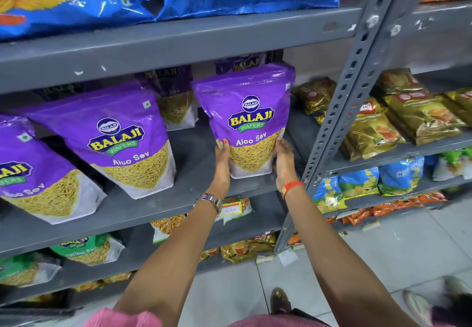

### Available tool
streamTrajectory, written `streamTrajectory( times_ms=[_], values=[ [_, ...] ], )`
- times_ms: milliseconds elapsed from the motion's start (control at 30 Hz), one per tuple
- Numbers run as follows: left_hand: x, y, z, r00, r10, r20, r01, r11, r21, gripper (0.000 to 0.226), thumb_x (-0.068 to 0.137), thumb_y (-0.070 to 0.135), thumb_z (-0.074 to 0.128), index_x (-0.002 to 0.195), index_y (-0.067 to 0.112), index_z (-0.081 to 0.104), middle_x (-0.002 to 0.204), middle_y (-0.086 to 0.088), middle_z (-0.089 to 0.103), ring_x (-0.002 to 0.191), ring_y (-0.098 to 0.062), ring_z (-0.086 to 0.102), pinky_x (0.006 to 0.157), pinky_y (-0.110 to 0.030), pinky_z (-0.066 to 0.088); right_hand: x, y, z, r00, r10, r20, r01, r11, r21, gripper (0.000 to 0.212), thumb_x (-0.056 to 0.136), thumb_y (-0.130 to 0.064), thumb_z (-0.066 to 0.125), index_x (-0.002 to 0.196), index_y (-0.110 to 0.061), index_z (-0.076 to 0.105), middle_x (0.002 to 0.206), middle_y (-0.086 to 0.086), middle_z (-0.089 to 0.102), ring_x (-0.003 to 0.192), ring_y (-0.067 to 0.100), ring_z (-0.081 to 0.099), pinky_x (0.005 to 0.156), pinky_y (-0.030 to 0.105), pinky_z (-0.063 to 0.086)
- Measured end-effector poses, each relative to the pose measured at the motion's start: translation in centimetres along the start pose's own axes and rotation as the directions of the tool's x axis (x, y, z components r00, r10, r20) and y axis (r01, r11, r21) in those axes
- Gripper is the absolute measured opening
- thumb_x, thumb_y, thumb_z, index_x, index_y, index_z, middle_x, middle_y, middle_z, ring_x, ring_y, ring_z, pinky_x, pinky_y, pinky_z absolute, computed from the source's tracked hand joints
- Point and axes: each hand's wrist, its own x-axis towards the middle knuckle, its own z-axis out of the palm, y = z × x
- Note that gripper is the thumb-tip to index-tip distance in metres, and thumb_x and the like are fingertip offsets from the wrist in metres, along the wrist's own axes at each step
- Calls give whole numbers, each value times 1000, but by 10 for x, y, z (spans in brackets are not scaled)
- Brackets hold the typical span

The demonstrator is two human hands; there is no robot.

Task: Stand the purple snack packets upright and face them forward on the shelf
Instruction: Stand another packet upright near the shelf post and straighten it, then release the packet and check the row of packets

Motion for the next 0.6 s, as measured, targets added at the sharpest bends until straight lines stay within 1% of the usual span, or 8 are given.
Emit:
streamTrajectory(
  times_ms=[133, 200, 267, 333, 400, 433, 500, 600],
  values=[
    [0, -11, 6, 998, 22, 52, -23, 999, 23, 45, 98, 31, 30, 140, 14, 27, 140, -11, 47, 120, -23, 51, 99, -34, 48, 2, -4, -11, 1000, -10, -20, 10, 1000, 17, 42, 94, -39, 45, 127, -14, 47, 134, 11, 54, 123, 25, 52, 108, 44, 42],
    [1, -15, 3, 997, 39, 65, -42, 998, 55, 45, 98, 34, 30, 140, 16, 28, 132, -4, 50, 108, -11, 56, 87, -20, 53, -1, -5, -11, 999, -30, -21, 31, 999, 33, 40, 95, -35, 45, 127, -11, 46, 134, 13, 55, 118, 23, 54, 101, 38, 45],
    [2, -16, -1, 998, 30, 59, -36, 994, 102, 46, 97, 36, 31, 138, 16, 30, 130, -2, 50, 108, -9, 55, 95, -26, 49, -6, -1, -7, 993, -84, -85, 88, 995, 41, 40, 96, -32, 44, 128, -8, 45, 133, 15, 55, 112, 19, 54, 89, 28, 48],
    [0, -17, -7, 999, 28, 34, -32, 990, 138, 45, 97, 36, 33, 137, 16, 30, 134, -3, 48, 122, -17, 49, 99, -30, 43, -16, 11, -1, 956, -178, -232, 173, 984, -40, 43, 94, -31, 47, 128, -4, 45, 132, 17, 53, 119, 25, 51, 96, 33, 46],
    [-6, -20, -19, 998, 65, 27, -69, 984, 163, 46, 97, 32, 35, 139, 16, 25, 140, -3, 41, 130, -18, 40, 104, -30, 38, -34, 32, 4, 873, -344, -346, 283, 934, -216, 40, 91, -26, 54, 120, 0, 49, 124, 18, 53, 118, 33, 48, 103, 34, 38],
    [-11, -21, -29, 995, 99, 21, -101, 976, 194, 47, 97, 29, 36, 141, 16, 23, 143, -2, 37, 131, -14, 37, 107, -29, 34, -46, 45, 9, 836, -438, -330, 348, 888, -300, 36, 88, -22, 56, 114, 2, 51, 116, 17, 53, 112, 35, 47, 100, 34, 35],
    [-23, -23, -49, 984, 173, -28, -161, 955, 248, 46, 97, 24, 40, 140, 15, 26, 135, 2, 38, 124, -8, 36, 105, -25, 32, -68, 67, 21, 811, -550, -200, 450, 804, -388, 28, 84, -20, 56, 101, 1, 53, 100, 9, 47, 100, 35, 47, 95, 44, 38],
    [-44, -17, -90, 910, 345, -231, -266, 911, 315, 37, 93, 20, 46, 127, 5, 43, 115, 0, 48, 106, -10, 46, 92, -18, 38, -92, 88, 55, 815, -579, 23, 541, 745, -390, 32, 83, -33, 52, 97, -5, 54, 94, -2, 45, 92, 27, 47, 89, 50, 43]
  ],
)
